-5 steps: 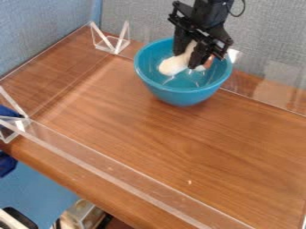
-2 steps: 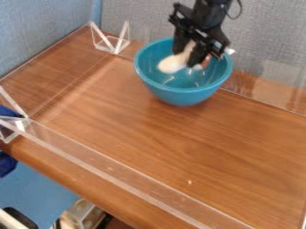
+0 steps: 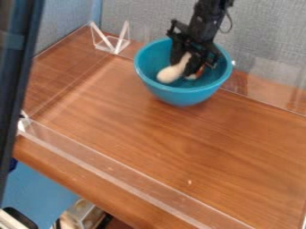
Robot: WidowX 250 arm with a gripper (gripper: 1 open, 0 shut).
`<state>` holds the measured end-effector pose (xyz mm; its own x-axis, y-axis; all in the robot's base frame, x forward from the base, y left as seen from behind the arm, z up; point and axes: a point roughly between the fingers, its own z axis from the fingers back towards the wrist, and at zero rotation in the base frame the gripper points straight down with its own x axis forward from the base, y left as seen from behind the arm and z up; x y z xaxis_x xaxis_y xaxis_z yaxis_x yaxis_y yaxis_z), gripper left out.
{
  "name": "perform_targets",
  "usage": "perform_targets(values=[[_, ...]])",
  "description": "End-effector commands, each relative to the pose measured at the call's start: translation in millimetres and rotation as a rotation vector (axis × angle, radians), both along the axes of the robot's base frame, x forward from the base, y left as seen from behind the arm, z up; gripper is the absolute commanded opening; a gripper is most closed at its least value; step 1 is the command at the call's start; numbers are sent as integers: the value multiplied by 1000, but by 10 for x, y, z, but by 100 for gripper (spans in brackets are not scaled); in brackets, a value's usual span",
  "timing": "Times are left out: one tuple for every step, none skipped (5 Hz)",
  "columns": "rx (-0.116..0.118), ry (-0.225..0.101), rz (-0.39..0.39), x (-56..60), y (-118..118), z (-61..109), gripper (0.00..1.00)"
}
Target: Put the mushroom in the blue bowl
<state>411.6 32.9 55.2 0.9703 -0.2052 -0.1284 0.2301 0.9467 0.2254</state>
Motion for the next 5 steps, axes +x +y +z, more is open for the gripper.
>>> perform_targets(values=[[-8,-53,16,105,87,93,100],[-15,-43,24,101,125,45,100],[-21,-40,31,86,168,72,100],[-27,-36,38,70,203,95,100],[-33,-31,43,53,234,117,100]])
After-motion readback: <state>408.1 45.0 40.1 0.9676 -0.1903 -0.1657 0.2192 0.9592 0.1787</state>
